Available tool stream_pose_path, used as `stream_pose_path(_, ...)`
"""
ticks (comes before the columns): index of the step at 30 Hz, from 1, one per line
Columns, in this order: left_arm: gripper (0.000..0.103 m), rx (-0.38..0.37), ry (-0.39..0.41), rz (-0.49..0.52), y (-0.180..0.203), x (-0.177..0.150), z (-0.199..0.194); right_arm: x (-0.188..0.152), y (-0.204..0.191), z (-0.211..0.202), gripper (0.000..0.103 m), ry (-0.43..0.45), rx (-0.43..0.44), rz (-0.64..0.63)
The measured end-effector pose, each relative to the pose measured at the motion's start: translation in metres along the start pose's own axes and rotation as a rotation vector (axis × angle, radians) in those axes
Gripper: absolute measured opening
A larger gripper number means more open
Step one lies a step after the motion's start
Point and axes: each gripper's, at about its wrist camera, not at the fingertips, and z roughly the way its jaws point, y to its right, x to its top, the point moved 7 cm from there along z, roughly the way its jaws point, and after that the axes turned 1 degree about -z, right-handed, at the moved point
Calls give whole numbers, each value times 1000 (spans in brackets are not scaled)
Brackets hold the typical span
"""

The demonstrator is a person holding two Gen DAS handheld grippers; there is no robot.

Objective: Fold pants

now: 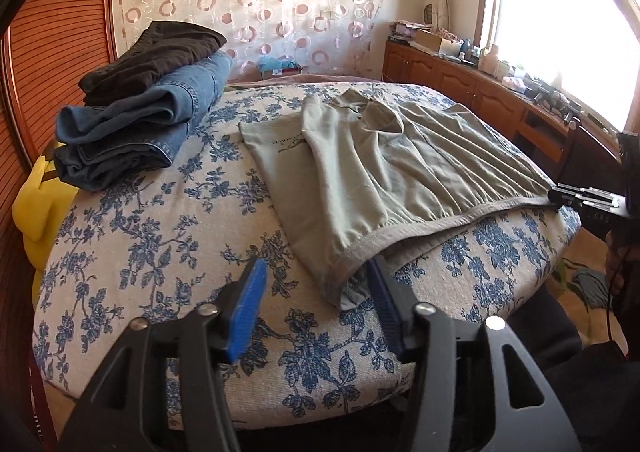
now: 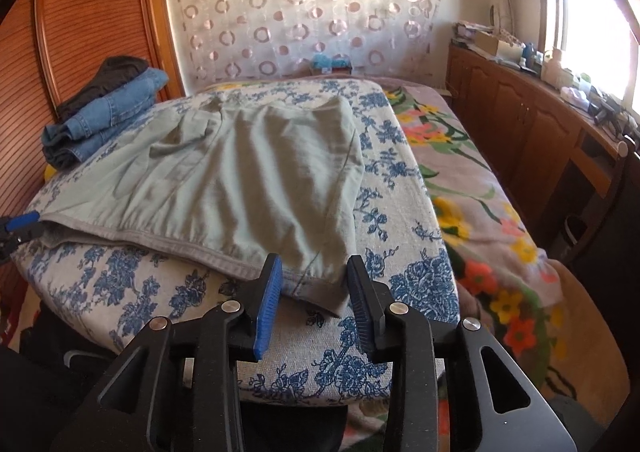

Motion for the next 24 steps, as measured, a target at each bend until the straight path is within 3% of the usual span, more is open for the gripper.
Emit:
stream_pose_path(3, 62, 4, 17, -9, -4, 3, -4, -6, 3, 2, 31, -12, 4, 11)
stream_pose_path(4, 64, -1, 22, -14, -4, 4, -5, -7, 5, 0, 26, -9, 2, 10)
stream_pose_path(5, 64, -3, 26, -18, -5, 6, -6, -7, 6, -1, 11, -8, 2, 8)
stream_pose_path(8, 66, 2, 33, -24, -7, 8, -7, -6, 7, -5, 1, 0, 14, -3)
stream_pose_path(16, 66, 47, 43, -12, -13, 13, -3, -11, 19, -14, 0, 18, -36, -10)
stream_pose_path(24, 66, 43, 32, -13, -18, 28, 14, -2, 20, -18, 4, 35, 4, 31)
